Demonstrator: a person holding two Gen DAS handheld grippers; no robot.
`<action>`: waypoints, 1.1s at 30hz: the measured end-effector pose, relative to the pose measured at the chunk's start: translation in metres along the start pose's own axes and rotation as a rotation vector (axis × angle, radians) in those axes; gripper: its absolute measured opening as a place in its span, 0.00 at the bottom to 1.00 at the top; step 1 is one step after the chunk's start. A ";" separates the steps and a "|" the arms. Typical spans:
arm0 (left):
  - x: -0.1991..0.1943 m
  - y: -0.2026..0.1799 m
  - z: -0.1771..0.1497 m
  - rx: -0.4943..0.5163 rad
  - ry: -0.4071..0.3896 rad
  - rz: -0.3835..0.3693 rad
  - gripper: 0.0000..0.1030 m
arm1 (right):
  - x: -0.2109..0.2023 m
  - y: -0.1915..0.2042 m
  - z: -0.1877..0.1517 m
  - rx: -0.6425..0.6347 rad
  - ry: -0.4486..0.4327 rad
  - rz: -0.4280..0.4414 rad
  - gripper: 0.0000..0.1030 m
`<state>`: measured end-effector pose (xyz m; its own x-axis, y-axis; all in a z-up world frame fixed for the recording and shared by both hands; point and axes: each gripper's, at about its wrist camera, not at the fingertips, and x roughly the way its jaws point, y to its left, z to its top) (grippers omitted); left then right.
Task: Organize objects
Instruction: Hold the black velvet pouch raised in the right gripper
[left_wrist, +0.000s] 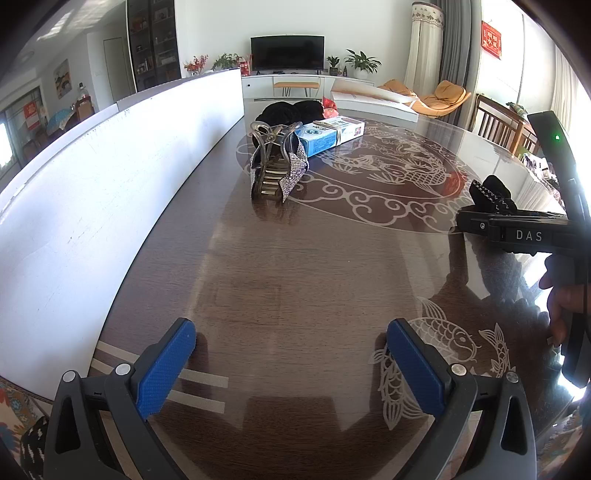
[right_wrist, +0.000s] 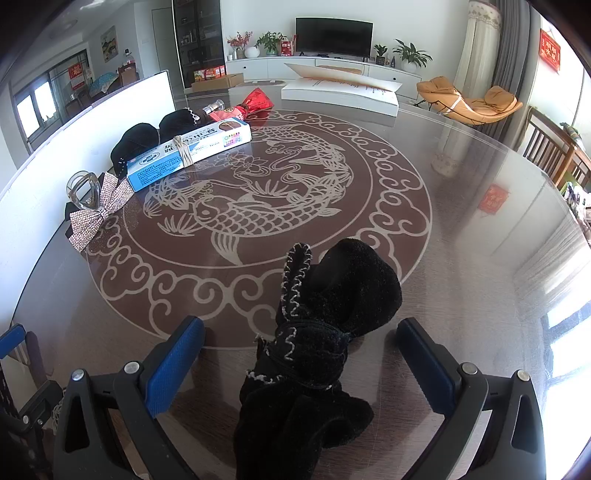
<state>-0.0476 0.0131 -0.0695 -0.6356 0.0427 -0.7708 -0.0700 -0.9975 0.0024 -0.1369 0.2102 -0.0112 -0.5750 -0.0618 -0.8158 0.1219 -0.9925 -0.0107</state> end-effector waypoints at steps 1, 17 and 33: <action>0.000 0.000 0.000 0.000 0.000 0.000 1.00 | 0.000 0.000 0.000 0.000 0.000 0.000 1.00; 0.000 0.000 0.000 0.000 0.000 0.000 1.00 | 0.000 0.000 0.000 0.000 0.000 0.000 1.00; 0.025 0.027 0.039 -0.120 0.069 0.000 1.00 | 0.000 0.001 0.000 0.000 0.000 0.000 1.00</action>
<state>-0.0958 -0.0101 -0.0641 -0.5807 0.0429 -0.8130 0.0248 -0.9972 -0.0703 -0.1369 0.2096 -0.0118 -0.5747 -0.0620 -0.8160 0.1221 -0.9925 -0.0106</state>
